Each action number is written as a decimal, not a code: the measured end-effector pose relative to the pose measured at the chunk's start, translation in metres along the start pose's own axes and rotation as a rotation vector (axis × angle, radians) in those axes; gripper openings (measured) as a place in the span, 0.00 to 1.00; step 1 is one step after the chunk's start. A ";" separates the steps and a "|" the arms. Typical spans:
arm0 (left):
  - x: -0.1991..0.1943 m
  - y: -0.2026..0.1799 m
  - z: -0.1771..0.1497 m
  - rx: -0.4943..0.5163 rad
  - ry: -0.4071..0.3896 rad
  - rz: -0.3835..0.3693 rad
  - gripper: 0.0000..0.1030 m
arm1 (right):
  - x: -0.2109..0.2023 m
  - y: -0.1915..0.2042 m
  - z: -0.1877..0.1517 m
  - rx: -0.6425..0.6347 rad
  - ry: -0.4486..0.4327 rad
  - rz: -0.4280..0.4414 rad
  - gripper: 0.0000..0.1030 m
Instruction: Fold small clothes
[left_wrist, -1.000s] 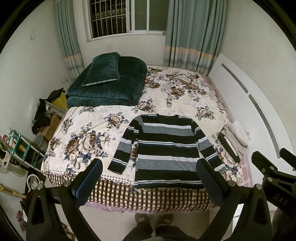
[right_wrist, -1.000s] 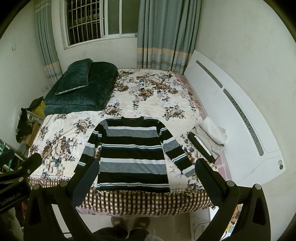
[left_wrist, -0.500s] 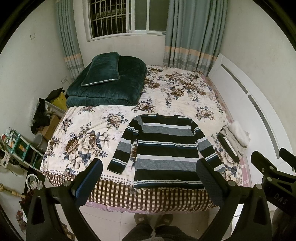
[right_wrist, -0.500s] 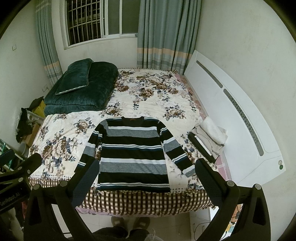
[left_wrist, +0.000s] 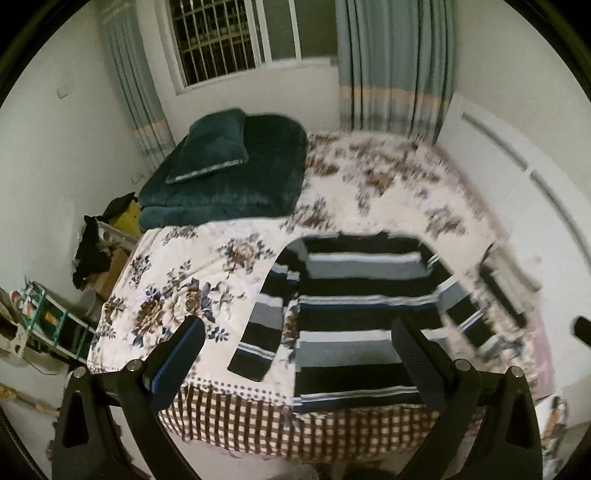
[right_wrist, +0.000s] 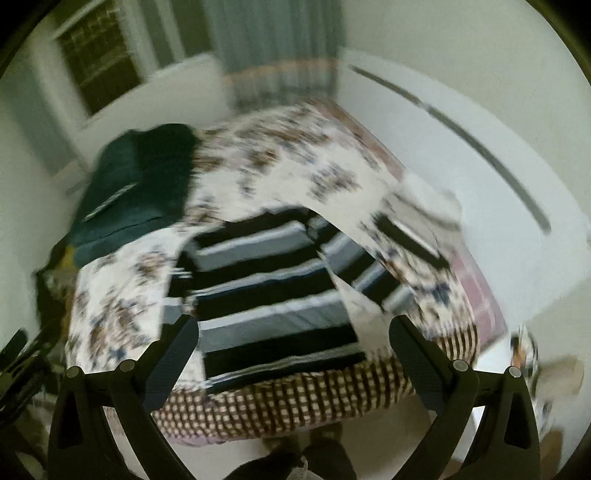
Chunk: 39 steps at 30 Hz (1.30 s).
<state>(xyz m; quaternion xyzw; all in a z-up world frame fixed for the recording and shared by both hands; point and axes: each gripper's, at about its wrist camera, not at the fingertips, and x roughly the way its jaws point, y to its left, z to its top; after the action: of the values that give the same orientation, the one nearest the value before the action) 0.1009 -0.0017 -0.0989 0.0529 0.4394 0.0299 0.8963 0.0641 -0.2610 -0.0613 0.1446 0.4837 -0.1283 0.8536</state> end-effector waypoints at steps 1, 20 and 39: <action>0.023 -0.009 -0.001 0.014 0.019 0.004 1.00 | 0.024 -0.018 0.000 0.041 0.022 -0.026 1.00; 0.351 -0.110 -0.088 -0.007 0.424 0.162 1.00 | 0.495 -0.346 -0.075 0.836 0.370 -0.103 0.98; 0.455 -0.054 -0.107 -0.125 0.433 0.072 1.00 | 0.516 -0.341 0.001 0.893 0.130 -0.130 0.07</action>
<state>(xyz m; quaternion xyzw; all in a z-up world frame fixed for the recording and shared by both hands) 0.2951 -0.0023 -0.5269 0.0054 0.6167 0.0994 0.7809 0.2003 -0.6179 -0.5482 0.4758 0.4415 -0.3683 0.6656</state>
